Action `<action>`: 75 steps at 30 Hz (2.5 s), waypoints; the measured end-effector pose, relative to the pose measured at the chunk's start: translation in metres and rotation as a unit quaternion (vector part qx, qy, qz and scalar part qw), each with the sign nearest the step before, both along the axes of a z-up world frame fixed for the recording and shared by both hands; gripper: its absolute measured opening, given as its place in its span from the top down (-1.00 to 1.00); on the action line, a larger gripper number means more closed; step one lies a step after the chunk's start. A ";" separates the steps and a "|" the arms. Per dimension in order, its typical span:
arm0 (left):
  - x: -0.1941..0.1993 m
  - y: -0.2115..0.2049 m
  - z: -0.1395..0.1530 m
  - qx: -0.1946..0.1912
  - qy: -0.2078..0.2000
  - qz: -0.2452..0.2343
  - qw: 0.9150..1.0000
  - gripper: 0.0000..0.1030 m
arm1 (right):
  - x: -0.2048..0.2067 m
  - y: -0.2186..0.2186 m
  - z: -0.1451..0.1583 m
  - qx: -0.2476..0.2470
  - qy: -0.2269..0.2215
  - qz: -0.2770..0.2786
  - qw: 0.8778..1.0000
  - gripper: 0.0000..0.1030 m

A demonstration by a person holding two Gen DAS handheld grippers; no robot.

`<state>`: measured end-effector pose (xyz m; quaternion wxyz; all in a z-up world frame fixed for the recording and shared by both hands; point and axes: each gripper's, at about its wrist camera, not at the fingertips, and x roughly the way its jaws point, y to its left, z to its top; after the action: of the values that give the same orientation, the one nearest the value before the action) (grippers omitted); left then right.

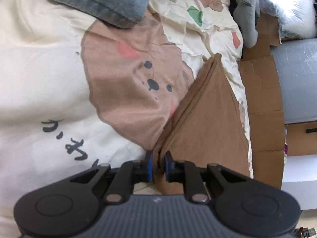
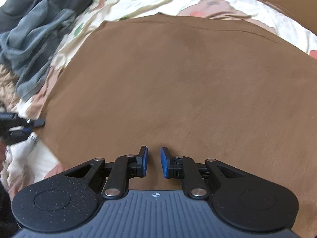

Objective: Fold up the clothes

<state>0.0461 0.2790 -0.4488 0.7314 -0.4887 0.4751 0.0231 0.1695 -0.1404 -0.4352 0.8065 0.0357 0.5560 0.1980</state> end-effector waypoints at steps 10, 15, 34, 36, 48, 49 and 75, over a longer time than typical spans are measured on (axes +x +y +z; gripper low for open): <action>0.009 0.000 -0.001 0.008 0.024 -0.014 1.000 0.71 | 0.033 0.001 -0.014 -0.020 -0.044 -0.073 0.996 0.64; 0.017 -0.002 -0.001 0.018 0.029 -0.032 0.999 0.65 | 0.051 -0.001 -0.014 -0.024 -0.056 -0.104 0.993 0.64; 0.014 -0.004 -0.001 0.011 -0.002 -0.037 0.999 0.33 | 0.100 -0.014 -0.019 0.000 -0.081 -0.156 0.984 0.65; 0.014 -0.005 0.000 0.013 -0.005 -0.037 0.999 0.33 | 0.106 -0.013 -0.020 -0.001 -0.083 -0.160 0.984 0.64; 0.012 -0.009 0.004 0.022 -0.019 -0.045 0.999 0.24 | 0.161 -0.008 -0.021 -0.011 -0.083 -0.153 0.985 0.63; 0.012 -0.010 0.005 0.024 -0.020 -0.049 0.998 0.24 | 0.166 -0.008 -0.021 -0.009 -0.082 -0.153 0.985 0.63; 0.006 -0.013 0.016 0.013 -0.043 -0.060 0.997 0.85 | 0.153 -0.077 0.014 0.077 -0.048 -0.188 0.978 0.42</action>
<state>0.0522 0.2663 -0.4326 0.7574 -0.4503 0.4715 -0.0361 0.3226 -0.2175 -0.4210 0.8499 0.1921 0.4832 0.0860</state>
